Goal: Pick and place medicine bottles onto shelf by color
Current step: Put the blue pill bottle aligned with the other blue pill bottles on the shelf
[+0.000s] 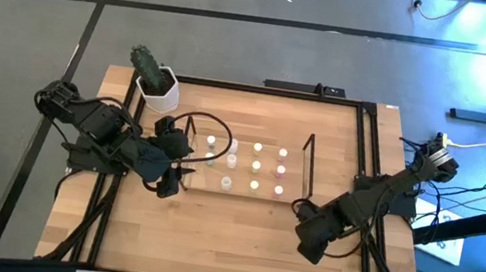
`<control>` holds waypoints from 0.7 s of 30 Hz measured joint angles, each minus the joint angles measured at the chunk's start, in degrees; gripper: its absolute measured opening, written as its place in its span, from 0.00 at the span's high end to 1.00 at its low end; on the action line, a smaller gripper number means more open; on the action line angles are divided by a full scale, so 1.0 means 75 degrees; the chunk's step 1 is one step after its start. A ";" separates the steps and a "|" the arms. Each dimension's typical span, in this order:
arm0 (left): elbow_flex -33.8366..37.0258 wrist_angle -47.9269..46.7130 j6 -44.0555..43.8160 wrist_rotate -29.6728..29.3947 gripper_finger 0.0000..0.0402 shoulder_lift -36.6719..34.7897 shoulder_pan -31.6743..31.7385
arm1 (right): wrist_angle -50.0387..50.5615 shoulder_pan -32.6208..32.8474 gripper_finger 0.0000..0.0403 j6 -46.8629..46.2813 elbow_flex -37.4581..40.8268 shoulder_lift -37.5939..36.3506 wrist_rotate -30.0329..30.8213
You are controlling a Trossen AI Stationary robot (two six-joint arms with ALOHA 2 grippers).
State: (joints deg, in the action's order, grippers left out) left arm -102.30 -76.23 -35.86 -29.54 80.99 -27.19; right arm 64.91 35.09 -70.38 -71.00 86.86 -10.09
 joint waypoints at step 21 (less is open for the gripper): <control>0.0000 -0.0003 0.0012 0.0083 0.42 -0.0003 -0.0188 | 0.1835 -0.1081 0.70 0.4506 -0.5436 0.3423 0.1397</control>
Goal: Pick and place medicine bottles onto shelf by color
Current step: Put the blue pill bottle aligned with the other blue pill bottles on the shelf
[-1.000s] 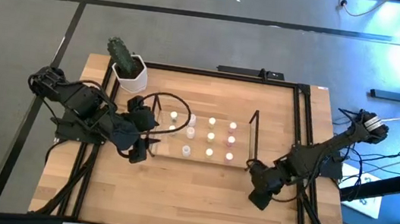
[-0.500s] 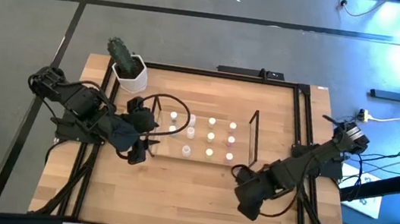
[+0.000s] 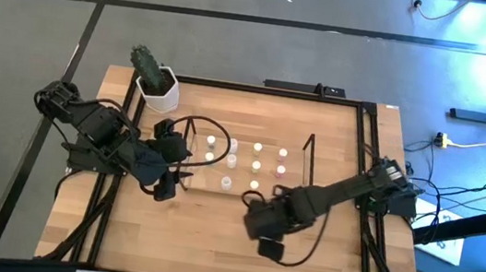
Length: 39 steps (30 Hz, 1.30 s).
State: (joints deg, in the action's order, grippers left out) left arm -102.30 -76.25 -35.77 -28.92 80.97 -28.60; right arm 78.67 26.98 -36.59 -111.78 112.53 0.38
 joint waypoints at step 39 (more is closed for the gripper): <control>0.0000 0.0000 -0.0017 0.0011 0.42 0.0000 0.0000 | -0.1842 -0.0204 0.70 0.7712 -0.1191 0.2731 0.0621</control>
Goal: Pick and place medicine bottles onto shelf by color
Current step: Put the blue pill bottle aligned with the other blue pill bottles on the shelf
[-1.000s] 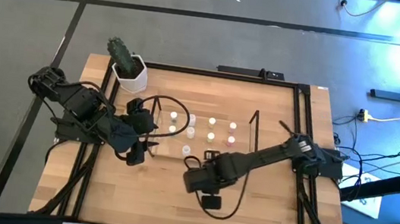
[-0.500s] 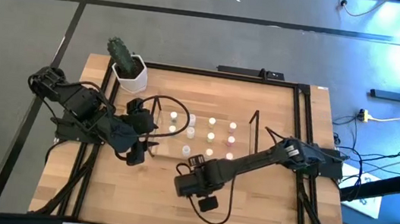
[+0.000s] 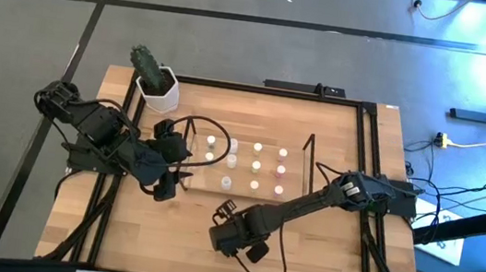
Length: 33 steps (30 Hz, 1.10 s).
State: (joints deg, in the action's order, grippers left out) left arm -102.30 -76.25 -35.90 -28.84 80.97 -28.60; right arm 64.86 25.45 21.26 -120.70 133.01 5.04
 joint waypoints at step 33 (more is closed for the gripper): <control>0.0000 -0.0003 0.0016 -0.0006 0.42 0.0000 0.0003 | 0.0086 -0.0373 0.70 0.0206 0.0823 -0.0044 0.0165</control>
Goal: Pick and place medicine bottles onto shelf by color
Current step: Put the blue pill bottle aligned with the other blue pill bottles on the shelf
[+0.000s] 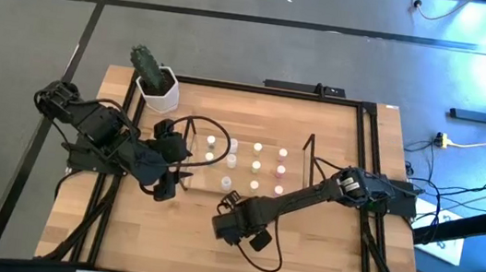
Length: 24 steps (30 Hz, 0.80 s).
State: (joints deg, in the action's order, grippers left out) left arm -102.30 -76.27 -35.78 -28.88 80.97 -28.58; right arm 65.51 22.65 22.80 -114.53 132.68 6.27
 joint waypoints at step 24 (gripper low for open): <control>0.0000 0.0000 0.0007 0.0000 0.42 0.0000 -0.0003 | -0.0121 -0.0006 0.44 -0.0033 0.0046 0.0067 -0.0530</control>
State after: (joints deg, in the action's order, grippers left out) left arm -102.30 -76.27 -35.73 -28.88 80.97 -28.60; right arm 64.60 22.61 22.55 -114.19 133.19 2.30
